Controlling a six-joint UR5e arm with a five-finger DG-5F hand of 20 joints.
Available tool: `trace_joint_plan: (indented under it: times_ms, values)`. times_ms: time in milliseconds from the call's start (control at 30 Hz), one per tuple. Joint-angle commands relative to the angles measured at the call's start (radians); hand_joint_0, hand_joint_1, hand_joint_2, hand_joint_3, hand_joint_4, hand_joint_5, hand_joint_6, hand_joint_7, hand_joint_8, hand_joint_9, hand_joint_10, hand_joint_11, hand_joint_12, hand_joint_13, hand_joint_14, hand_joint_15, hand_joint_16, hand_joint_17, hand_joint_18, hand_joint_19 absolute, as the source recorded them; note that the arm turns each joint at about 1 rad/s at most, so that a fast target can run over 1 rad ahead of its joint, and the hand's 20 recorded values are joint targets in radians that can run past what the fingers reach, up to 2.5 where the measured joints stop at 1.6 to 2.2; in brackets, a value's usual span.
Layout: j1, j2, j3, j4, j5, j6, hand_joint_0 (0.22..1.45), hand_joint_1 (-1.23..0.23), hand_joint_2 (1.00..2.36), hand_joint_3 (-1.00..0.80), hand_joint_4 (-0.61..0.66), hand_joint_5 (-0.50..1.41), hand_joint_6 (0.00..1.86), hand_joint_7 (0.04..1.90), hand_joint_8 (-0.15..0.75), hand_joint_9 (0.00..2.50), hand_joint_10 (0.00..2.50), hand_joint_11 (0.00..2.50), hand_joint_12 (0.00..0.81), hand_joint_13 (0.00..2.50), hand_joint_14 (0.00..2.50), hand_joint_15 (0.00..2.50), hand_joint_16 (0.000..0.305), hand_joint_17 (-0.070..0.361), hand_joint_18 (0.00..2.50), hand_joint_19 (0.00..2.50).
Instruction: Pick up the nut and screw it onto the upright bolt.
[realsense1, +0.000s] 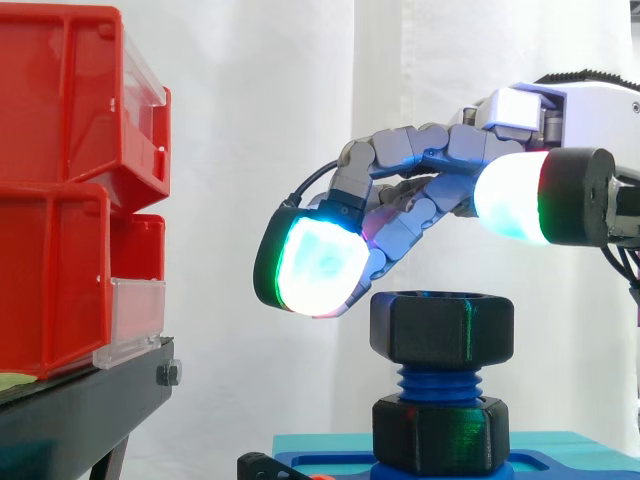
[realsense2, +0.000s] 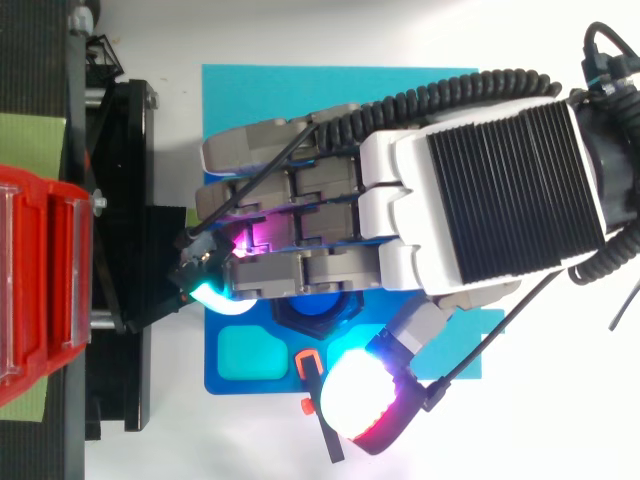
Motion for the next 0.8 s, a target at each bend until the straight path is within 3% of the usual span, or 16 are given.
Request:
trace_joint_plan:
  times_ms: [0,200,767]
  values:
    - [0.0,0.0,0.0,0.0,-0.002,-0.004,0.52,-0.22,1.0,-0.5,0.25,-0.04,0.5,1.19,0.239,0.76,0.0,0.0,0.192,0.65,0.0,0.0,0.016,0.036,0.34,0.0]
    - [-0.001,0.0,-0.031,0.017,-0.005,-0.023,0.52,-0.23,1.0,-0.5,0.25,-0.04,0.5,1.2,0.242,0.79,0.0,0.0,0.19,0.66,0.0,0.0,0.016,0.035,0.36,0.0]
    - [-0.009,0.002,-0.032,0.043,-0.014,-0.024,0.54,-0.29,1.0,-0.5,0.15,0.02,0.5,1.49,0.246,1.04,0.0,0.0,0.159,0.85,0.0,0.0,0.01,0.023,0.55,0.0]
